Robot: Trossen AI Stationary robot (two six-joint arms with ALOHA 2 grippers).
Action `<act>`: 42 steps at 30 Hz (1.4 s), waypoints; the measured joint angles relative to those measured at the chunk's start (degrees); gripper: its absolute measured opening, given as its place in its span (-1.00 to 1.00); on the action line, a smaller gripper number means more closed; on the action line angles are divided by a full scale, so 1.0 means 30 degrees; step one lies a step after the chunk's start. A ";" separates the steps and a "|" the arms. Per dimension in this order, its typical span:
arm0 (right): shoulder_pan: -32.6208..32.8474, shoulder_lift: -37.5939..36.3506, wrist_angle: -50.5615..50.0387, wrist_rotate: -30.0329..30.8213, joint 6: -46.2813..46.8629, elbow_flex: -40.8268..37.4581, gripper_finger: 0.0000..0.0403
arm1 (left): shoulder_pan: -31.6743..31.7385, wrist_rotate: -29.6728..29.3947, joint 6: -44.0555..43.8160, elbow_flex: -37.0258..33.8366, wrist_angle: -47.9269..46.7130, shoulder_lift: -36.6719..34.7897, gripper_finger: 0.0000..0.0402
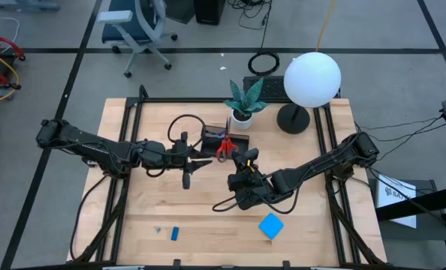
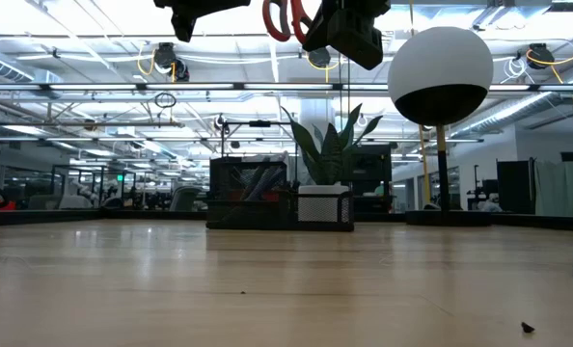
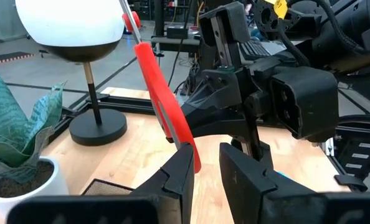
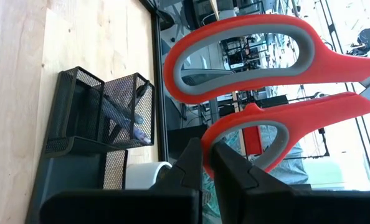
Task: Pick and place office supplies into organizer
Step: Put the red scissors into the black desk organizer
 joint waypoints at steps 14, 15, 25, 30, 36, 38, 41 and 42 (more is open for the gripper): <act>0.0007 0.0000 -0.0015 -0.0001 0.0000 0.0000 -0.96 | -0.0036 -0.1005 -0.0765 0.0000 -0.0423 0.0117 0.02; 0.0007 0.0000 -0.0015 0.0000 0.0000 0.0000 -0.96 | -0.0002 -0.1005 -0.0893 0.0000 -0.0364 0.0103 0.09; 0.0095 0.0007 0.0000 0.1630 -0.0661 -0.0007 -0.96 | 0.0221 -0.1654 -0.1549 0.0000 0.0641 0.0117 0.42; 0.0223 0.0007 0.0693 0.1983 -0.0968 -0.0007 -0.96 | 0.0505 -0.1654 -0.2057 0.0000 0.1043 0.0670 0.38; 0.0211 0.0007 0.1297 0.1974 -0.1062 -0.0007 -0.96 | 0.0687 -0.1119 -0.1721 -0.0004 0.4044 0.2613 0.36; 0.0215 0.0007 0.1297 0.1960 -0.1056 -0.0007 -0.96 | 0.0751 -0.1078 -0.1528 -0.0007 0.4931 0.2993 0.36; 0.0233 0.0007 0.1297 0.1951 -0.1042 -0.0007 -0.96 | 0.0943 -0.1086 -0.1584 -0.0007 0.5214 0.3092 0.36; 0.0233 0.0007 0.1297 0.1938 -0.1042 -0.0007 -0.96 | 0.1012 -0.1086 -0.1588 -0.0007 0.5186 0.3101 0.36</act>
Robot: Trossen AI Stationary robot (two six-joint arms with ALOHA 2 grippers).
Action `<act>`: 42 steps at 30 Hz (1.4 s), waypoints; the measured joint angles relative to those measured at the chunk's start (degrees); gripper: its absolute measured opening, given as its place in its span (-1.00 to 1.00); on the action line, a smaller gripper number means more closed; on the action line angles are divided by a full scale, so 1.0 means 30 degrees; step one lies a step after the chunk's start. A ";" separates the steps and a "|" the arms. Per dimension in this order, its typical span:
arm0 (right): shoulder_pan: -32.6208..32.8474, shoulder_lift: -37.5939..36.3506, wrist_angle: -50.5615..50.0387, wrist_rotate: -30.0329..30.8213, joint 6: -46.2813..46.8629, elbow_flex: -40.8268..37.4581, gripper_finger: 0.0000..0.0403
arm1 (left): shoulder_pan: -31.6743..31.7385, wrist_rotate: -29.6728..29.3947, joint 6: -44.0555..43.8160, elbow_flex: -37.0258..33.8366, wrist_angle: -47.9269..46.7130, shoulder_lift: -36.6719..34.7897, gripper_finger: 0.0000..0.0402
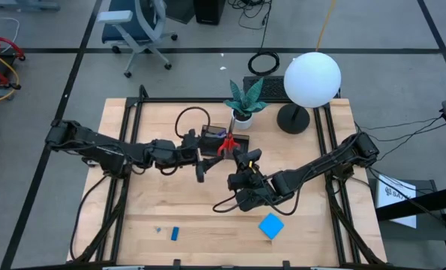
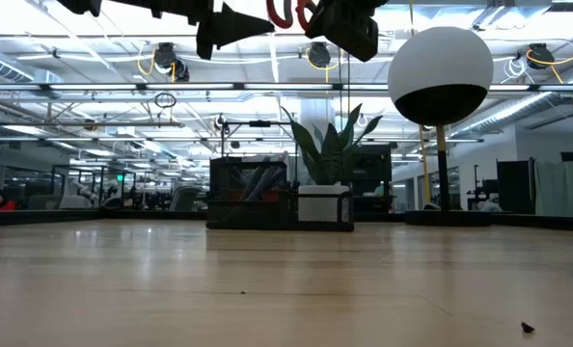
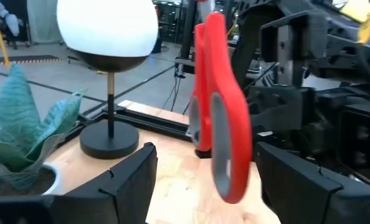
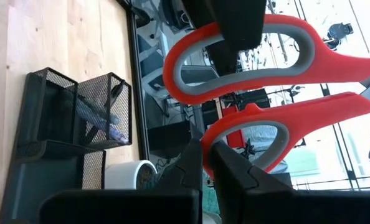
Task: Pick and place office supplies into organizer
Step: Put the red scissors into the black desk organizer
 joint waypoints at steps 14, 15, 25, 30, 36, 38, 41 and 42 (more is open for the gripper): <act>-0.0022 0.0000 0.0756 -0.0933 0.0032 0.0000 -0.95 | 0.0117 -0.0490 0.0029 0.0000 0.0197 0.0003 0.21; -0.0029 0.0000 0.0834 -0.0904 0.0022 0.0000 -0.95 | 0.0130 -0.0252 0.0090 0.0000 0.0338 0.0003 0.13; -0.0036 0.0000 0.0837 -0.0825 -0.0334 -0.0007 -0.93 | 0.0117 0.1129 0.1107 0.0007 0.0424 -0.0005 -0.84; 0.0233 0.0000 0.0823 -0.0760 -0.0828 -0.0009 -0.85 | 0.0110 0.1230 0.1097 0.0007 0.0305 -0.0008 -0.84; 0.1242 0.0008 0.0881 0.1713 -0.2323 -0.0008 -0.74 | 0.0037 0.1107 0.1100 0.0007 -0.0068 0.0006 -0.84; 0.1627 0.0000 0.1020 0.2156 -0.2814 -0.0007 -0.70 | 0.0037 0.1100 0.1086 0.0007 -0.0112 0.0006 -0.84; 0.2067 0.0007 0.2172 0.2086 -0.3815 -0.0007 -0.65 | 0.0029 0.1108 0.1021 0.0007 -0.0103 -0.0011 -0.84; 0.2205 0.0007 0.2734 0.2054 -0.4312 -0.0007 -0.62 | 0.0022 0.1115 0.0912 0.0007 -0.0144 -0.0005 -0.84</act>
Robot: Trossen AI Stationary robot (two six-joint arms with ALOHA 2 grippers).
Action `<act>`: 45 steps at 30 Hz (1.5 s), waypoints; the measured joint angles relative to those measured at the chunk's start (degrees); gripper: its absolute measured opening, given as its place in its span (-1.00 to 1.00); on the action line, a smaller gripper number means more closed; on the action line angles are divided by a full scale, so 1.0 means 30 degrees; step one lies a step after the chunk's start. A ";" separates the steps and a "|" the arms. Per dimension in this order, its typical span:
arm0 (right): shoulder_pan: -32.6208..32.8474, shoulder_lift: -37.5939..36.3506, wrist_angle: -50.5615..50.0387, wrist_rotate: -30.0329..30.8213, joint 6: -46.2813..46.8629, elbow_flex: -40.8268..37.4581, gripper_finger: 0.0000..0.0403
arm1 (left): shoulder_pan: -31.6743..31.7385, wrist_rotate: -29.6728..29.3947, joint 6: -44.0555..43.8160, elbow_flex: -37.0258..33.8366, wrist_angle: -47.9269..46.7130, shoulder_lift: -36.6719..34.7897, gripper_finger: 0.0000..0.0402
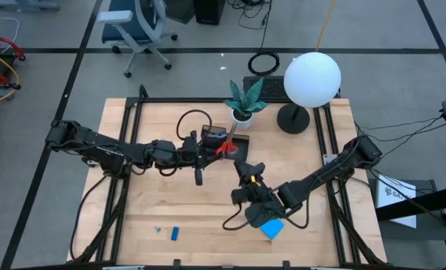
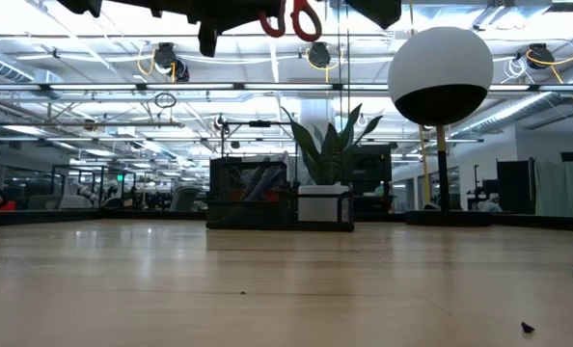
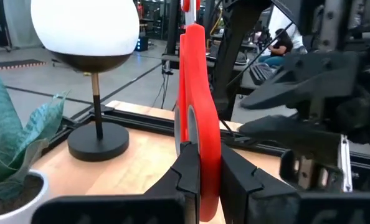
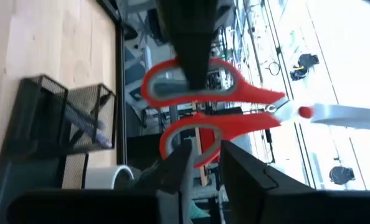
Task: Pick and place office supplies into organizer
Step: Put the red scissors into the black desk organizer
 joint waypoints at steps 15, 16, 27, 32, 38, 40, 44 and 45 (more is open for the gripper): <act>0.1375 -0.0015 0.0690 -0.1532 -0.8470 0.0000 0.01 | 0.0000 0.5312 -0.6005 0.0000 0.0087 -0.0007 -0.84; 0.1477 -0.0015 0.0691 -0.1609 -0.8862 0.0000 0.03 | 0.0000 0.5831 -0.6567 0.0000 0.0084 -0.0032 -0.84; 0.2629 -0.0007 0.0522 -0.2113 -1.0218 0.0007 0.07 | -0.0023 0.7242 -0.9746 -0.0007 0.0614 -0.0175 -0.84; 0.2659 0.0000 0.0280 -0.2608 -1.0542 0.0007 0.05 | -0.0356 0.7404 -1.0137 -0.0007 0.0995 -0.0189 -0.84; 0.2347 0.0000 0.0340 -0.2619 -1.0862 0.0007 -0.01 | -0.1163 0.7358 -1.0249 -0.0007 0.1114 -0.0189 -0.84; 0.2140 0.0000 0.0395 -0.2670 -1.0957 0.0007 -0.04 | -0.1409 0.6958 -1.0248 -0.0007 0.1114 -0.0162 -0.84; 0.1873 0.0000 0.0471 -0.3185 -1.1055 0.0007 -0.16 | -0.1799 0.6581 -1.0245 -0.0007 0.1061 -0.0134 -0.84; 0.1834 0.0000 0.0552 -0.3230 -1.1049 0.0007 -0.20 | -0.1856 0.6519 -1.0250 -0.0007 0.1047 -0.0131 -0.84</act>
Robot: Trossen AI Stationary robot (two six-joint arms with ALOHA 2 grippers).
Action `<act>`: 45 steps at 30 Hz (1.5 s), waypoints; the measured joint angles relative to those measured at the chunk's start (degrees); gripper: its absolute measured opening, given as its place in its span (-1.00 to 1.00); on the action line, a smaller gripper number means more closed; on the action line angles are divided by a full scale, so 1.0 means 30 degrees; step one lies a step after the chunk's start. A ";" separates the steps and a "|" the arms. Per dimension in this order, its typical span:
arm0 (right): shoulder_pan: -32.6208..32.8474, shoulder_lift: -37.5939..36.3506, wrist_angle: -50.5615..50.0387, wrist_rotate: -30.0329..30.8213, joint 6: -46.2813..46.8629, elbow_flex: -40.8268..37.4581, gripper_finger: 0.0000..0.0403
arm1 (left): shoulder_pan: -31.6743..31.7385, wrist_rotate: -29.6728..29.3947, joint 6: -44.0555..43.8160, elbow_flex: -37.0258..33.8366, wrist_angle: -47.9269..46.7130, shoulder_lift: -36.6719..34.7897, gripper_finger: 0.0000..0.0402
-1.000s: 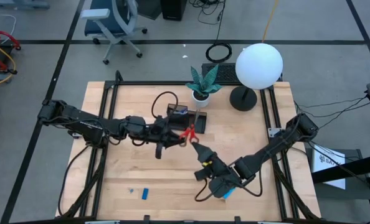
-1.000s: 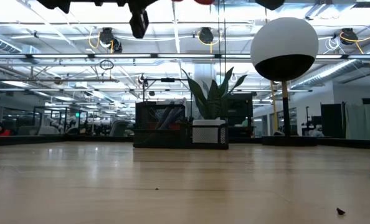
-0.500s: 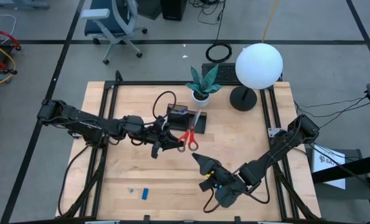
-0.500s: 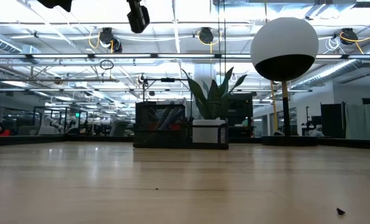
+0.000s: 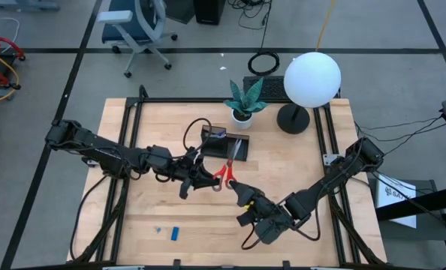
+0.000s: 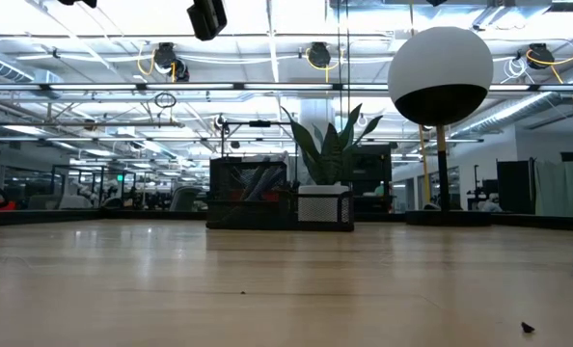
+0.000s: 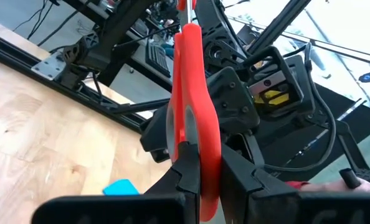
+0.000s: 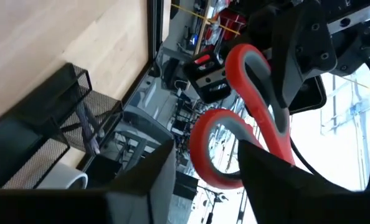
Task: Pick and place office supplies into organizer
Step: Put the red scissors into the black desk organizer
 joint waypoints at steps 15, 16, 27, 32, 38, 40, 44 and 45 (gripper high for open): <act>-0.0039 0.0015 -0.0122 -0.0843 -0.0125 0.0000 -0.85 | -0.0169 -0.0287 -0.0108 -0.0007 -0.0043 0.0000 -0.84; -0.0039 0.0015 -0.0110 -0.0876 -0.0100 0.0000 -0.85 | -0.0177 -0.0258 -0.0082 -0.0007 -0.0050 0.0000 -0.84; -0.0097 -0.0015 0.0101 -0.0682 0.1028 0.0000 -0.85 | -0.0257 0.0337 0.1226 0.0015 -0.0244 -0.0007 -0.31; -0.0097 -0.0015 0.0058 -0.0560 0.1378 0.0000 -0.85 | -0.0236 0.0216 0.1890 0.0015 -0.0246 -0.0022 -0.10; -0.0090 -0.0015 -0.0008 0.0208 0.2142 0.0000 -0.85 | 0.0067 0.0015 0.2537 0.0015 -0.0510 -0.0114 -0.03; -0.0090 -0.0049 -0.0007 0.0227 0.2622 0.0000 -0.85 | 0.0218 -0.0019 0.2771 0.0007 -0.0945 -0.0406 -0.03; -0.0090 -0.0109 0.0012 0.0369 0.3843 0.0000 -0.85 | 0.0665 -0.0327 0.4009 0.0007 -0.2432 -0.1307 -0.03; -0.0090 -0.0109 -0.0001 0.0542 0.4195 0.0000 -0.85 | 0.0753 -0.0664 0.4367 0.0007 -0.2958 -0.1662 -0.03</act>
